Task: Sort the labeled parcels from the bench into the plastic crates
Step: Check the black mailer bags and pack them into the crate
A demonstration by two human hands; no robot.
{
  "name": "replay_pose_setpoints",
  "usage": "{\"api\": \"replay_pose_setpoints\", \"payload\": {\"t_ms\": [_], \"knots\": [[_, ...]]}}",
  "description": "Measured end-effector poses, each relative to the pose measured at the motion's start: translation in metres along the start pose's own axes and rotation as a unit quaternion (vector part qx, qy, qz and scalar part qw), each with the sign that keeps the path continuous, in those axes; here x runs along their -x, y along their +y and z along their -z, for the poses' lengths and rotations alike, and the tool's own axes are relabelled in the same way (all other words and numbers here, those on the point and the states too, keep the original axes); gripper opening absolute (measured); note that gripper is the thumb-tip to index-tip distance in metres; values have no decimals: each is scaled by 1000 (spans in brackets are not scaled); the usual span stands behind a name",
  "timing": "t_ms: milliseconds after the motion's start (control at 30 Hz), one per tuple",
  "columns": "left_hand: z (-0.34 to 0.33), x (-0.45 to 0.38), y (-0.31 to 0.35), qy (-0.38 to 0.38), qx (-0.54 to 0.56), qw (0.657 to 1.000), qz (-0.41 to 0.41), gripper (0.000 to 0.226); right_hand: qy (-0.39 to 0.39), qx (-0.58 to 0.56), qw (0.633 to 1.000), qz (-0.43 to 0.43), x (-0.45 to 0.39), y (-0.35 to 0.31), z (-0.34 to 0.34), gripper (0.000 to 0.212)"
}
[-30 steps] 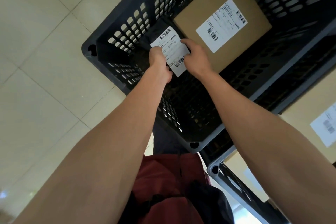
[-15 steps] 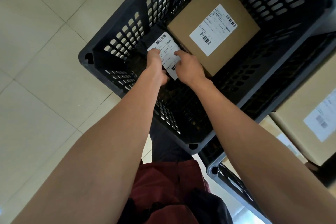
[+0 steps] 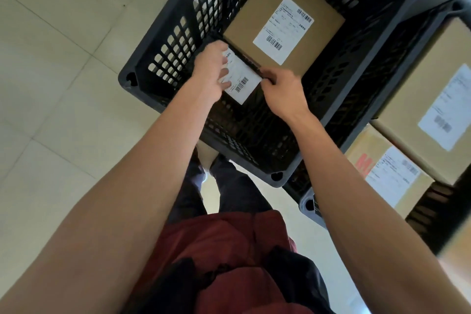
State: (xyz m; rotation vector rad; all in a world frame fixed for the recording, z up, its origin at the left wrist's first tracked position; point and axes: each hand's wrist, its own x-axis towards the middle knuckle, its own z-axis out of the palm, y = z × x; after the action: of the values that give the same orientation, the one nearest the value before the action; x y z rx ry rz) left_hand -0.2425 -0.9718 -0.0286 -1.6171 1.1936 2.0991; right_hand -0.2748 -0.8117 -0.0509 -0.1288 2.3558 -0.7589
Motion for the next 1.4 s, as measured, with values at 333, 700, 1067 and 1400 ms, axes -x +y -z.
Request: {"api": "replay_pose_setpoints", "payload": {"t_ms": [333,700,1067,1400], "knots": [[57,101,32,-157,-279,890,-325,33,222,-157,962,19,114,-26,42,31],[68,159,30,-288,-433,728,-446,36,359,-232,904,-26,237,-44,33,34],[-23,250,-46,-418,-530,517,-527,49,510,-258,818,-69,361,16,53,37],[-112,346,-197,-493,-543,369,-571,50,610,-207,753,-135,497,130,62,46]]}}
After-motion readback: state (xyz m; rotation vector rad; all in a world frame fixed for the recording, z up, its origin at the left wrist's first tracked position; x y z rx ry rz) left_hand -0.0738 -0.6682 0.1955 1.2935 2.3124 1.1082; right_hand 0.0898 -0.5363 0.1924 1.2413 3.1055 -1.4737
